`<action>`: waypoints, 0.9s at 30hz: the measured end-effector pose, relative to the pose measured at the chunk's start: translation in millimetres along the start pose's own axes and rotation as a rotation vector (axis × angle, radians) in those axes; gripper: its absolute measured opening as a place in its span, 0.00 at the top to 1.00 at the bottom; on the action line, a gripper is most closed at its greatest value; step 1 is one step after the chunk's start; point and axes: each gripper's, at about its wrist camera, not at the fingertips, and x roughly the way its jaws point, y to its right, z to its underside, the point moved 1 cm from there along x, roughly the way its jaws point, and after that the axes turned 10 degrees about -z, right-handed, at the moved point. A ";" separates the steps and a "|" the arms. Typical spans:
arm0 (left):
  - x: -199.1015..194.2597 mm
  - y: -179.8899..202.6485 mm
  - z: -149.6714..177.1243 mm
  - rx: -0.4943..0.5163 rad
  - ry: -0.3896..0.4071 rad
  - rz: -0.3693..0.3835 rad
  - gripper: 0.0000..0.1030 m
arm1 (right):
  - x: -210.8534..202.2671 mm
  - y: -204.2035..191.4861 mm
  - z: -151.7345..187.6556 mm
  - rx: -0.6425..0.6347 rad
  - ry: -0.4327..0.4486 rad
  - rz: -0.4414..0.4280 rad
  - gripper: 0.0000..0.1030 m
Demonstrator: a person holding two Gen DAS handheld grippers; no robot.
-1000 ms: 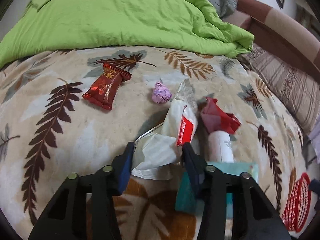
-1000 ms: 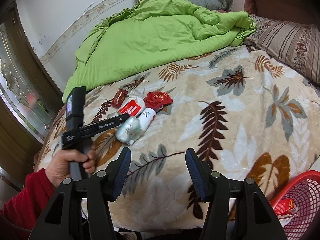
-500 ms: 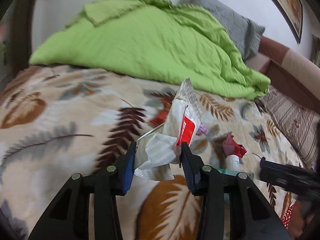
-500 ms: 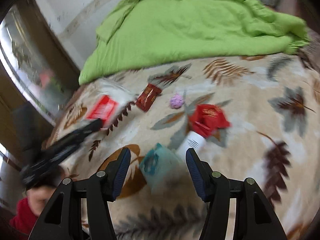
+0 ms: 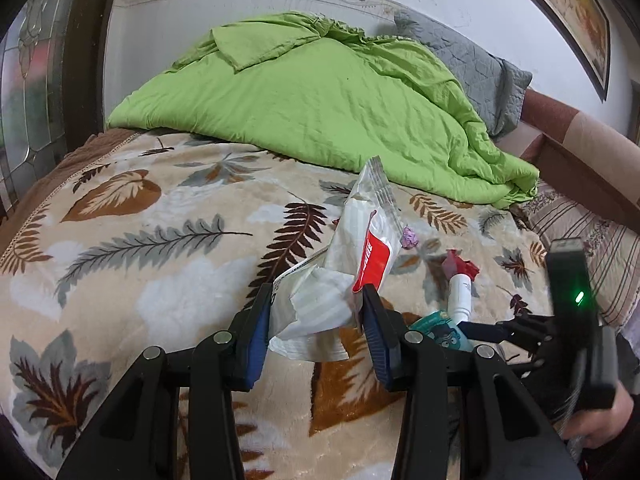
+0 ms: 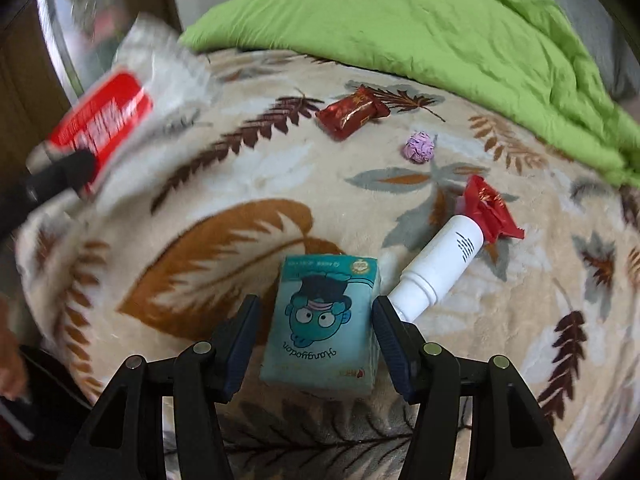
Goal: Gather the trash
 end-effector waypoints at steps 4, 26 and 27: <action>-0.8 1.0 3.4 0.013 0.023 -0.024 0.60 | 4.8 -5.2 3.3 -0.025 -0.018 0.072 0.40; 0.6 20.7 5.7 0.060 0.052 -0.041 0.60 | 0.6 -5.8 3.9 0.015 0.017 0.148 0.68; 0.4 21.0 5.8 0.059 0.053 -0.041 0.60 | 0.1 -6.1 3.6 0.015 0.021 0.150 0.68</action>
